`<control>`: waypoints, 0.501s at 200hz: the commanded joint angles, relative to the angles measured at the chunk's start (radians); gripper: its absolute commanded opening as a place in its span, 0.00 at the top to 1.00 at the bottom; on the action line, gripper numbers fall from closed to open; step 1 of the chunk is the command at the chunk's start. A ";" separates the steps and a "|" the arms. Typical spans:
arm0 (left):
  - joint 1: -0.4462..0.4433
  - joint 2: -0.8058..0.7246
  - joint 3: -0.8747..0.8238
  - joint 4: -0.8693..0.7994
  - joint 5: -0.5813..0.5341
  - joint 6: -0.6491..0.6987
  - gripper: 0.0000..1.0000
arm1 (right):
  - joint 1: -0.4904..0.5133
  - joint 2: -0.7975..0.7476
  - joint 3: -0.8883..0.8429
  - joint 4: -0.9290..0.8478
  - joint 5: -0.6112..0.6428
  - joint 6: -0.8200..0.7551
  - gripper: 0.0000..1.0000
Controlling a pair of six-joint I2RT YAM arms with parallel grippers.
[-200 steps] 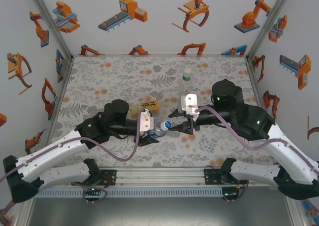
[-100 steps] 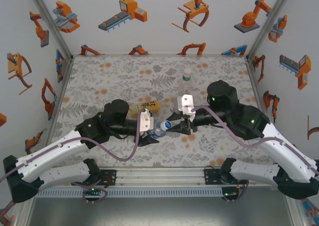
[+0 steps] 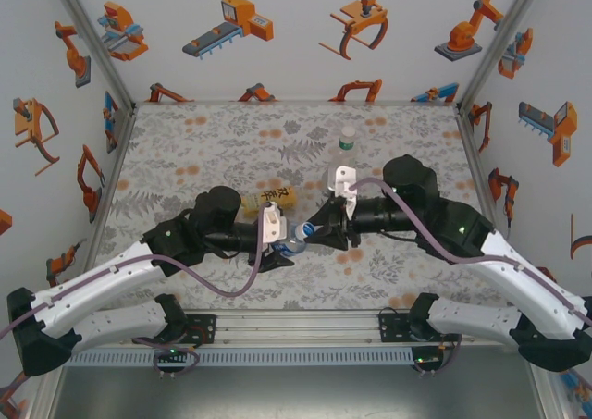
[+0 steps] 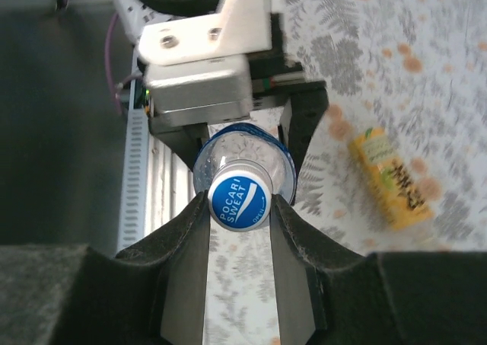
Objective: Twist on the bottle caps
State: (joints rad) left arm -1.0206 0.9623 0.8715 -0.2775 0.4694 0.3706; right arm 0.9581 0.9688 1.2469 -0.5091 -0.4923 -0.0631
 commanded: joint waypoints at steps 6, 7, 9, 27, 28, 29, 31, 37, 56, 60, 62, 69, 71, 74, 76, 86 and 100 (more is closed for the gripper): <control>-0.004 -0.014 -0.009 0.056 -0.068 -0.009 1.00 | 0.000 -0.041 -0.090 0.119 0.336 0.512 1.00; -0.004 -0.014 -0.009 0.058 -0.068 -0.009 1.00 | 0.000 -0.042 -0.092 0.120 0.344 0.526 1.00; -0.004 -0.013 -0.009 0.058 -0.071 -0.009 1.00 | -0.001 -0.044 -0.097 0.120 0.362 0.559 1.00; -0.003 -0.013 -0.016 0.075 -0.089 -0.014 1.00 | 0.002 -0.044 -0.116 0.104 0.463 0.822 1.00; -0.004 -0.014 -0.017 0.076 -0.090 -0.014 1.00 | 0.002 -0.043 -0.116 0.102 0.466 0.833 1.00; -0.004 -0.014 -0.018 0.076 -0.089 -0.015 1.00 | 0.003 -0.042 -0.117 0.100 0.469 0.848 1.00; -0.004 -0.013 -0.018 0.080 -0.090 -0.016 1.00 | 0.004 -0.040 -0.116 0.098 0.474 0.871 1.00; -0.004 -0.013 -0.021 0.087 -0.090 -0.017 1.00 | 0.005 -0.030 -0.110 0.083 0.484 0.940 1.00; -0.004 -0.007 -0.025 0.099 -0.090 -0.021 1.00 | 0.006 0.013 -0.045 -0.034 0.527 1.088 1.00; -0.004 -0.007 -0.024 0.099 -0.089 -0.023 1.00 | 0.007 0.023 -0.026 -0.073 0.545 1.115 1.00; -0.004 -0.005 -0.024 0.098 -0.089 -0.022 1.00 | 0.007 0.028 -0.016 -0.094 0.557 1.127 1.00; -0.004 -0.003 -0.022 0.099 -0.088 -0.023 1.00 | 0.006 0.043 0.016 -0.161 0.586 1.166 1.00; -0.004 -0.001 -0.022 0.099 -0.089 -0.022 1.00 | 0.006 0.048 0.023 -0.173 0.595 1.174 1.00; -0.004 -0.001 -0.022 0.099 -0.089 -0.022 1.00 | 0.007 0.050 0.033 -0.189 0.604 1.182 1.00; -0.004 -0.001 -0.022 0.099 -0.089 -0.023 1.00 | 0.007 0.054 0.038 -0.198 0.610 1.186 1.00; -0.005 0.000 -0.020 0.098 -0.089 -0.022 1.00 | 0.007 0.056 0.046 -0.207 0.620 1.186 1.00; -0.004 0.001 -0.020 0.097 -0.089 -0.024 1.00 | 0.007 0.044 0.025 -0.143 0.601 1.139 1.00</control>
State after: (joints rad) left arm -1.0008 0.9771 0.8474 -0.2340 0.2722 0.3161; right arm 0.9810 1.0107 1.2610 -0.6292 -0.0654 0.9924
